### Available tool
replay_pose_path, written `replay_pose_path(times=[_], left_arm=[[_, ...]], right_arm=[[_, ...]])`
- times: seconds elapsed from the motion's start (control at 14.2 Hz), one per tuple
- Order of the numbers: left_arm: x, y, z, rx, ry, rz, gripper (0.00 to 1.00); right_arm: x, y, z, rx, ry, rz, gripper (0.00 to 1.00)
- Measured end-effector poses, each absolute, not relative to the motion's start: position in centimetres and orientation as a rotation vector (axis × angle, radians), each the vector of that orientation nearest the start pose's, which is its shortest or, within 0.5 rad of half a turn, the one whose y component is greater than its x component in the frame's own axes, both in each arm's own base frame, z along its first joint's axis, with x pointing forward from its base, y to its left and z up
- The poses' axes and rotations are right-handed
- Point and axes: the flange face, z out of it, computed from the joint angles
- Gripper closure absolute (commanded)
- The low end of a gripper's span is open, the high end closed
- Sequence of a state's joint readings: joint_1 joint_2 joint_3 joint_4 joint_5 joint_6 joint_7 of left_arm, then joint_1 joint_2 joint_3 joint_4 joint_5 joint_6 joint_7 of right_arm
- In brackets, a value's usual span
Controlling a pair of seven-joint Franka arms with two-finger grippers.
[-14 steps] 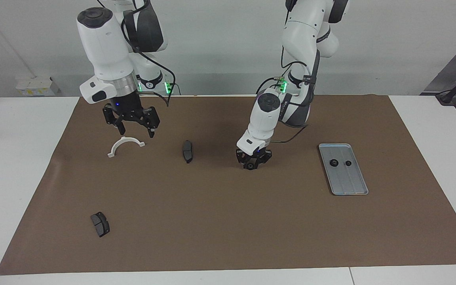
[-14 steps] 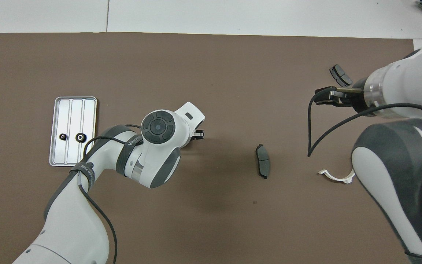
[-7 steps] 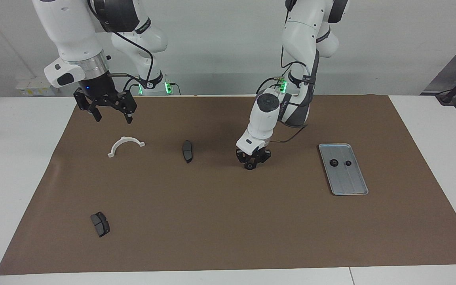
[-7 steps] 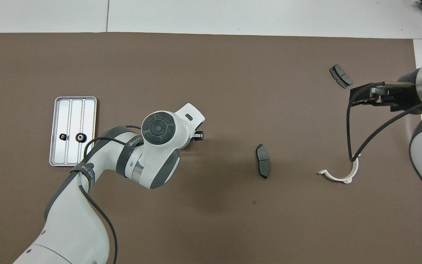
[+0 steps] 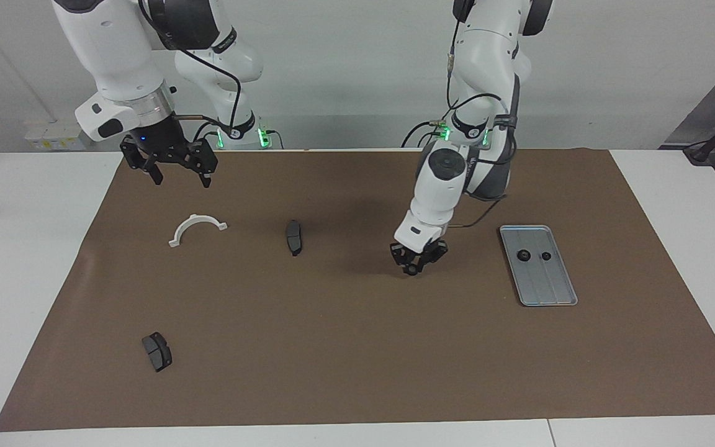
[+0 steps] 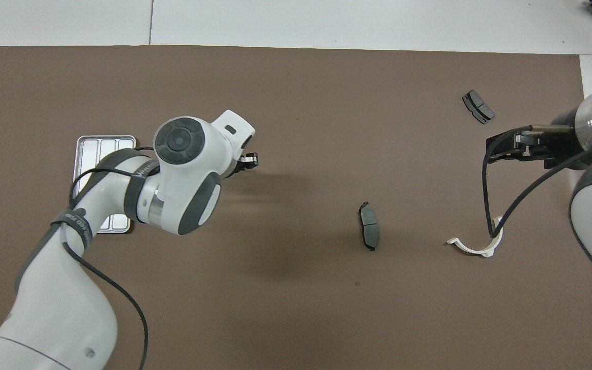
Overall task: Pick bearing gear from pile to tray
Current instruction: 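Carry the gear to the tray and release it with the left gripper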
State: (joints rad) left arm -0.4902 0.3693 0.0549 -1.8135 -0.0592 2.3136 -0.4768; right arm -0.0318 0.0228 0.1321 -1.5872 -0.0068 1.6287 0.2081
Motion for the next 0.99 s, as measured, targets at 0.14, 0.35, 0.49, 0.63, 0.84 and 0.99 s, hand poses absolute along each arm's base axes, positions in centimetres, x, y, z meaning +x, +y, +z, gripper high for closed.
replay_pose_path(times=[0.14, 0.35, 0.49, 0.63, 0.84, 0.99], left_arm=[[62.0, -22.2, 37.0, -3.208, -0.202, -0.194, 0.99], [64.3, -13.2, 37.2, -3.186, -0.231, -0.191, 0.99], [64.8, -6.9, 36.4, -3.174, -0.193, -0.170, 0.99], [64.5, -2.2, 35.3, -3.167, -0.155, -0.138, 0.99], [63.4, 0.6, 34.1, -3.165, -0.120, -0.100, 0.78], [62.7, 1.4, 33.3, -3.162, -0.117, -0.130, 0.32]], right_arm=[[56.3, 5.8, 60.8, -3.144, 0.160, -0.027, 0.00], [56.3, 6.1, 60.6, -3.148, 0.150, -0.020, 0.00], [56.2, 6.2, 60.5, -3.150, 0.146, -0.016, 0.00], [56.1, 6.8, 60.4, -3.153, 0.130, -0.016, 0.00], [56.0, 7.9, 60.3, -3.165, 0.121, -0.016, 0.00], [56.0, 7.9, 60.3, -3.165, 0.122, -0.017, 0.00]])
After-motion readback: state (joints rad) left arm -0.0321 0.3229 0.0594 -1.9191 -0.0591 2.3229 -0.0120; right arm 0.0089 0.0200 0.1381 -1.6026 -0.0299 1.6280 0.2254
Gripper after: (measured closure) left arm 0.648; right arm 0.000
